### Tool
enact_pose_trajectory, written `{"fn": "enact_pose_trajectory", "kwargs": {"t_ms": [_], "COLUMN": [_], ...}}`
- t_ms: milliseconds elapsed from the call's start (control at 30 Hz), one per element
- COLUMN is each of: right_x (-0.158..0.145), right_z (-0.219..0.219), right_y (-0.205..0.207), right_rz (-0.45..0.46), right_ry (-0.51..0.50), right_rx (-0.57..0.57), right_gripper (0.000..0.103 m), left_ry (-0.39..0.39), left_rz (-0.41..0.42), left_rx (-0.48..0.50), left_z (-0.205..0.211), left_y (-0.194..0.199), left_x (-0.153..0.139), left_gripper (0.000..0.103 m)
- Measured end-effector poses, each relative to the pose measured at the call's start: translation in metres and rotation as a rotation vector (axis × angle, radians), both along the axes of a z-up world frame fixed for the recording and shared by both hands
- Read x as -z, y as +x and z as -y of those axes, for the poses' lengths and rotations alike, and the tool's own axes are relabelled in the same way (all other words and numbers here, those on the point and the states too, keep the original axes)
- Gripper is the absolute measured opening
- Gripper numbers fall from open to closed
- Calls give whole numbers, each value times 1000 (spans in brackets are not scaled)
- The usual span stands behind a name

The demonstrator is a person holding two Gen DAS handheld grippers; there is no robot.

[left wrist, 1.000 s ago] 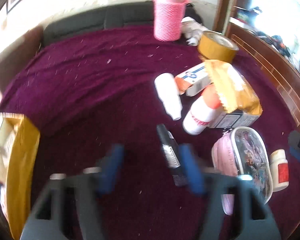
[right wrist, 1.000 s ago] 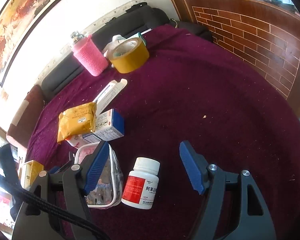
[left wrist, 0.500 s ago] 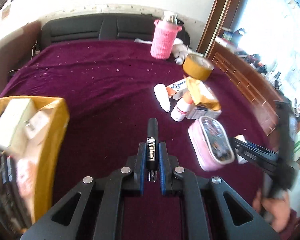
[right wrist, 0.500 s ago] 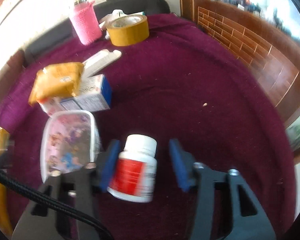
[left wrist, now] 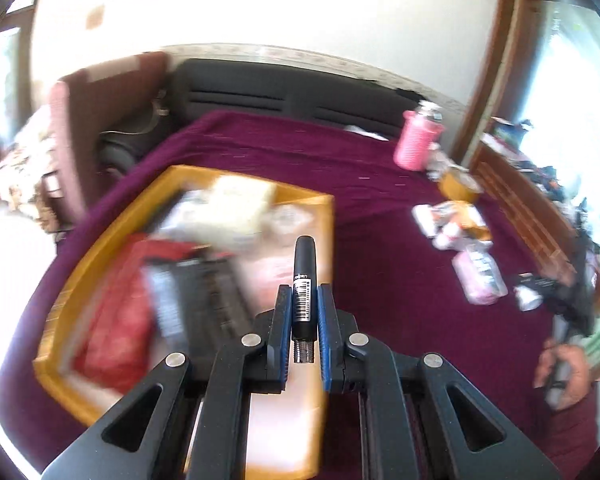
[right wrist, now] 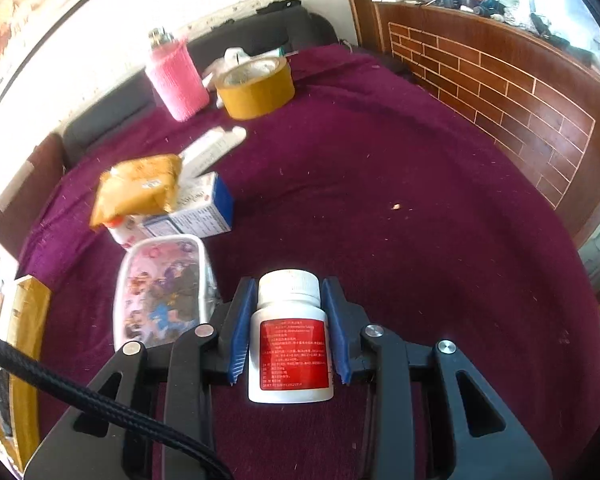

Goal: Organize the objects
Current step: 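Release the lighter in the tray with the left tool while the right tool sets the pill bottle there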

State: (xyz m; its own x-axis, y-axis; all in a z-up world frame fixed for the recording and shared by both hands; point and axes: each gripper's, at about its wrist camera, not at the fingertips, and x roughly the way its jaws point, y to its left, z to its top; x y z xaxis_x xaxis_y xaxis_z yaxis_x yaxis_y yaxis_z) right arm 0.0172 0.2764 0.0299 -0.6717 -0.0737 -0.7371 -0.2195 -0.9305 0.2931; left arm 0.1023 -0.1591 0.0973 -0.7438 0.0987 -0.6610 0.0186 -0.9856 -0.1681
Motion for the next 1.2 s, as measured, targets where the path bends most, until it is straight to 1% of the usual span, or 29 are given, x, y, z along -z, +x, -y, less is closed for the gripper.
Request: {"fn": "enact_pose_trajectory", "kwargs": {"t_ms": [33,100,233,333,400,467,533,567,600,700,733,767,867,1033,1167,1200], "right_x": [-5,-13,-32,-45,-51,-52,-50,-49,-48,-42,-40,-38,-30,-14,-8,-6], "right_z": [3,16,65,114,153,186,229,240,260,301,318,324,356,385,394,395], "right_y": [8,18,30,34,30,30,24,22,18,8,3,0,-16,-40,-48,-48], "right_rz": [-12,-16,-17,-9,9,26,58,66,78,113,126,130,137,166,184,186], "right_ry": [-43,-91,-138,-177,-186,-180,-175,-167,-152,-117,-86,-63,53,148,162,174], "right_rx": [-19,-71,-213,-343,-433,-494,-561,-578,-604,-653,-668,-674,-683,-685,-686,-682], "right_gripper": [31,31,32,32,32,32,32,32,32,32,32,32,32,32,32,32], "left_ry": [-8,-6,35,74,62,45,61,72,75,86,96,111,161,190,214,215], "left_rz": [7,31,87,117,120,130,160,175,181,176,173,171,142,99,88,89], "left_rx": [-16,-38,-46,-13,2,13,28,40,52,69,66,63,56,41,36,33], "left_z": [10,26,38,36,32,27,23,20,18,17,20,24,40,60,69,69], "left_y": [4,9,13,10,3,-7,-13,-16,-16,-10,-7,-4,8,22,26,25], "left_x": [4,14,37,50,57,62,69,73,77,81,80,78,69,59,57,56], "left_gripper": [10,10,10,10,10,10,9,9,9,9,9,10,10,11,12,13]}}
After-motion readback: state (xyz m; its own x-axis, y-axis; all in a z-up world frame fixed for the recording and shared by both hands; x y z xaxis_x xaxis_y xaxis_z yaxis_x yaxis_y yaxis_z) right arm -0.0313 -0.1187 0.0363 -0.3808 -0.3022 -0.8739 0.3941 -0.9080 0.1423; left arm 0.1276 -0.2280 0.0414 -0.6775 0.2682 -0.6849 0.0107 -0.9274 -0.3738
